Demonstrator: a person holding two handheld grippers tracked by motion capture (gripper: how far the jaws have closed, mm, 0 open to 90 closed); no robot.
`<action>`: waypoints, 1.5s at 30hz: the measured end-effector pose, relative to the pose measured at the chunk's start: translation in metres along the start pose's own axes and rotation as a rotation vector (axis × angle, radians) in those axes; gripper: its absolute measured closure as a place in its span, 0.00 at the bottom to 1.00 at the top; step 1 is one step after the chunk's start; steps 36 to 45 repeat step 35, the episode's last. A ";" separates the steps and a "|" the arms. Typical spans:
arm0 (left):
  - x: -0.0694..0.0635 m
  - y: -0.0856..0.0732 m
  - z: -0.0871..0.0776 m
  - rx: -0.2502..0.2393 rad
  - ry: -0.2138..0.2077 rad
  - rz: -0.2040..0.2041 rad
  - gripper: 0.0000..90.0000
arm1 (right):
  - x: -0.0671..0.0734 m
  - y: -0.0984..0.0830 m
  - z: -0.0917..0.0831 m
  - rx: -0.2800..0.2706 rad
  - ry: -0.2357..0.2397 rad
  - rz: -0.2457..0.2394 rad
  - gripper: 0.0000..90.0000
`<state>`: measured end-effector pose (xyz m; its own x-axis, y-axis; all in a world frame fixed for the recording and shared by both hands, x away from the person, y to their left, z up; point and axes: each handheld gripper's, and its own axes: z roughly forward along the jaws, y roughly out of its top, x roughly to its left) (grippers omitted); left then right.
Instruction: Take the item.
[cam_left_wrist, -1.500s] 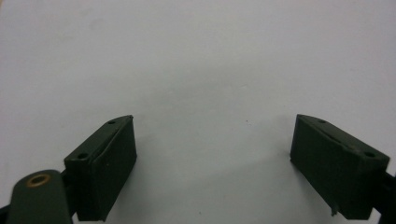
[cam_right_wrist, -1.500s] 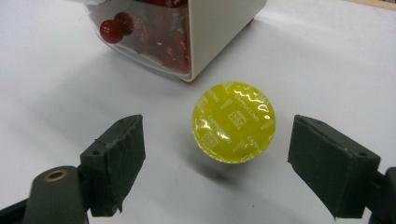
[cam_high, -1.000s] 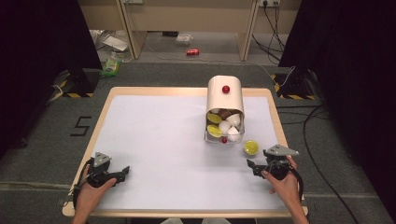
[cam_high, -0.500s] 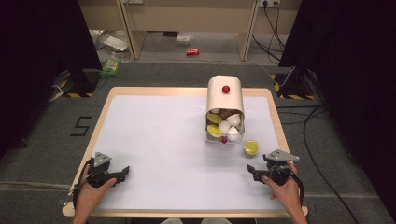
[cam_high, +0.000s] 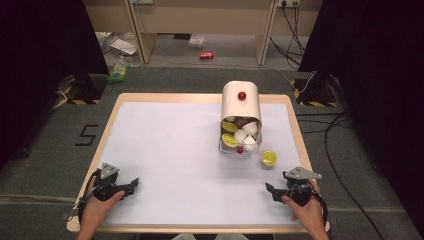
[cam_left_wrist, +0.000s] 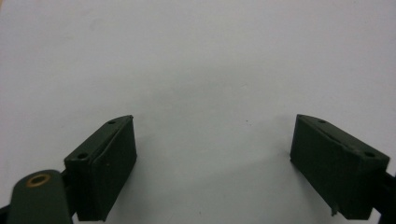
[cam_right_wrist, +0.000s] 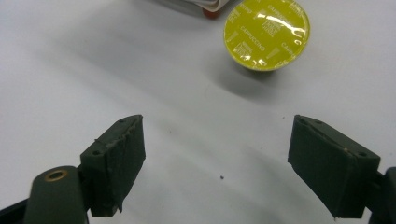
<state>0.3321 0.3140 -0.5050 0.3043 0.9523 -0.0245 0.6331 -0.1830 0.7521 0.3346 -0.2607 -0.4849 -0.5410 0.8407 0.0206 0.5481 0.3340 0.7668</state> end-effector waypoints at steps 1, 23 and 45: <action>0.000 0.000 0.000 0.000 0.000 0.000 0.15 | 0.001 -0.001 -0.001 0.000 -0.001 -0.001 0.22; 0.000 0.000 0.000 0.000 0.001 0.000 0.15 | 0.006 -0.021 -0.012 0.034 -0.001 -0.006 0.20; 0.000 0.000 0.000 0.000 0.001 0.000 0.15 | 0.007 -0.024 -0.011 0.045 -0.009 -0.021 0.20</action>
